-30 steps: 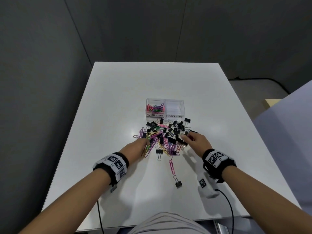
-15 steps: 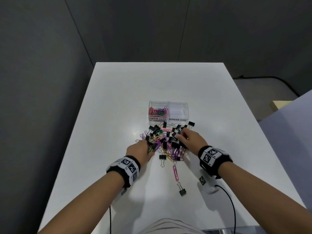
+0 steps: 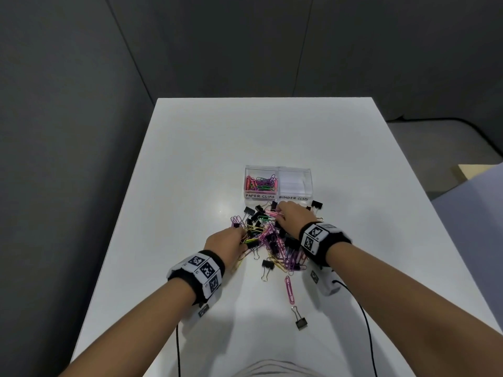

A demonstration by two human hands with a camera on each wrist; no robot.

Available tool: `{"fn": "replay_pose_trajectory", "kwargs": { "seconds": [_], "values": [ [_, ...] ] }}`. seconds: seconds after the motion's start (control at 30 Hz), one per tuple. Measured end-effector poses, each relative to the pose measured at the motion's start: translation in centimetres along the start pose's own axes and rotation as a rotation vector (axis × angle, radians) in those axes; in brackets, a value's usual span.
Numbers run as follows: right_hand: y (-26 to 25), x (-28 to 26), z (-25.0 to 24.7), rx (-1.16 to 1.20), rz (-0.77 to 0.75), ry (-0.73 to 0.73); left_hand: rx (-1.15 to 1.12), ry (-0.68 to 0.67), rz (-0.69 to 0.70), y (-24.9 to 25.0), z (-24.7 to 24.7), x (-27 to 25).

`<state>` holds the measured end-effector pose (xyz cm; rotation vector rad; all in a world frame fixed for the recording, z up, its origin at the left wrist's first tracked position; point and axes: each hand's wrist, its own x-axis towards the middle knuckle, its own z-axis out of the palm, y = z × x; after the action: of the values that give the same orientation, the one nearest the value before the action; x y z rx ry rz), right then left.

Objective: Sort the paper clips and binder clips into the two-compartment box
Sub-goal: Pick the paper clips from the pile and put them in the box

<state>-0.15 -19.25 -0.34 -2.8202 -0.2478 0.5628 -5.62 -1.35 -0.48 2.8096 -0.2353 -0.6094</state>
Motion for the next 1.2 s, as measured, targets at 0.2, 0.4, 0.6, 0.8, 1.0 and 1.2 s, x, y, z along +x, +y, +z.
{"fn": "replay_pose_trajectory", "kwargs": {
  "seconds": [0.2, 0.4, 0.6, 0.8, 1.0, 1.2],
  "values": [
    [-0.6, 1.0, -0.1, -0.104, 0.011, 0.020, -0.027, -0.031, 0.049, -0.5, -0.5, 0.3],
    [0.4, 0.2, -0.3, -0.138, -0.051, 0.017, -0.182, 0.024, 0.064, -0.7, -1.6, 0.1],
    [1.4, -1.5, -1.1, -0.068, -0.082, 0.069, -0.258, 0.036, 0.108, -1.3, -2.7, 0.3],
    [1.5, -2.7, -2.6, -0.057, -0.103, 0.008, -0.325, -0.012, 0.140, -1.5, -4.6, 0.9],
    [0.2, -1.1, -4.8, 0.005, -0.130, 0.095, -0.391, 0.118, 0.178, -1.7, -7.0, 1.7],
    [-2.9, 3.2, -6.4, 0.014, -0.151, 0.175, -0.347, 0.212, 0.193, -1.7, -9.5, 2.8]
  ]
}}
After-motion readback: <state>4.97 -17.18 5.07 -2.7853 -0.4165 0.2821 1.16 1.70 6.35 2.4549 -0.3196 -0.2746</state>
